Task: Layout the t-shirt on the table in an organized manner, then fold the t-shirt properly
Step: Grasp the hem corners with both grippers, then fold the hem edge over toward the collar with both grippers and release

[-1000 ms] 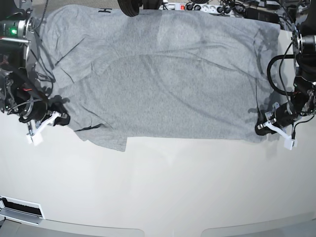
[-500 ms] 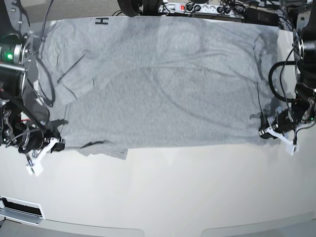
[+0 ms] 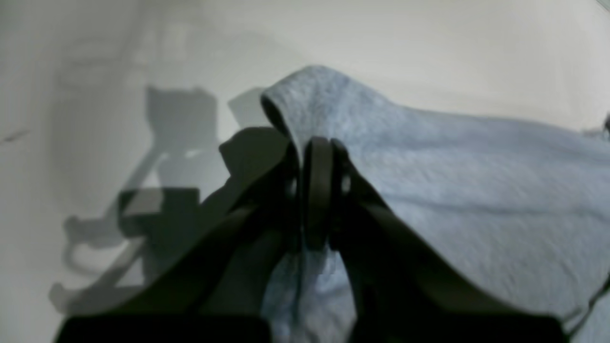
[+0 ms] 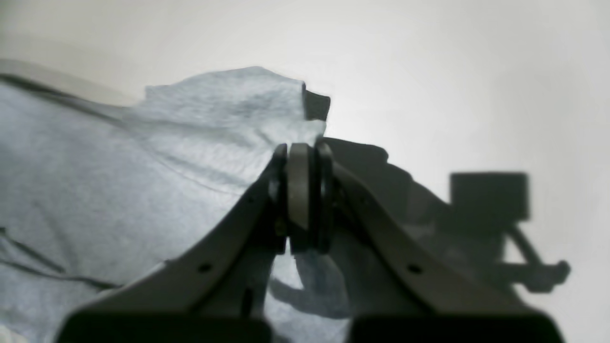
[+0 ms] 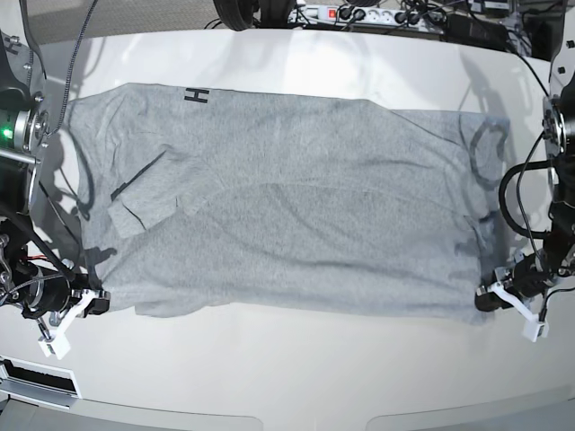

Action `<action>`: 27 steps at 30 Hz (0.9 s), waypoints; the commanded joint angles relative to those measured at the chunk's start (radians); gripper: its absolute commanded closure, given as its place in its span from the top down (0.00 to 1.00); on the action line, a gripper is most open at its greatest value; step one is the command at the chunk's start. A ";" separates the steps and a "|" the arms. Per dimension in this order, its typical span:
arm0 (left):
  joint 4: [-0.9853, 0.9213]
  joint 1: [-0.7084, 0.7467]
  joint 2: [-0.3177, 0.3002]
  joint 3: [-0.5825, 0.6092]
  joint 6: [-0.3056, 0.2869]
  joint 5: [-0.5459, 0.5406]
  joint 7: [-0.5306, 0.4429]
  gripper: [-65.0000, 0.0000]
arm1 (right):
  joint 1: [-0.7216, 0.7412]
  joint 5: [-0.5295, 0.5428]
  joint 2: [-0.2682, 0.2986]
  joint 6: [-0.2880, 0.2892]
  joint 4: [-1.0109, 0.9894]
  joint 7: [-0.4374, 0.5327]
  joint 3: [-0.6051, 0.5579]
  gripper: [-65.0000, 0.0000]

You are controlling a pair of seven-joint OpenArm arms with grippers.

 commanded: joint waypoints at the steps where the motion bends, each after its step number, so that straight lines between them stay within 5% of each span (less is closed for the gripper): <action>1: 0.013 -0.027 -0.013 -0.005 -0.035 -0.014 -0.015 0.00 | 0.035 0.032 0.020 0.014 0.014 0.000 0.004 0.00; 3: 0.013 -0.019 -0.016 -0.005 -0.105 -0.016 -0.014 0.00 | 0.035 0.082 0.022 0.030 0.014 -0.054 0.004 0.00; 20: 0.013 0.011 -0.020 -0.003 -0.106 -0.122 0.146 0.00 | -0.028 0.167 0.051 0.030 0.083 -0.184 0.004 0.00; 27: 0.015 0.011 -0.023 0.123 -0.106 -0.135 0.158 0.00 | -0.158 0.160 0.055 0.030 0.282 -0.184 0.004 0.00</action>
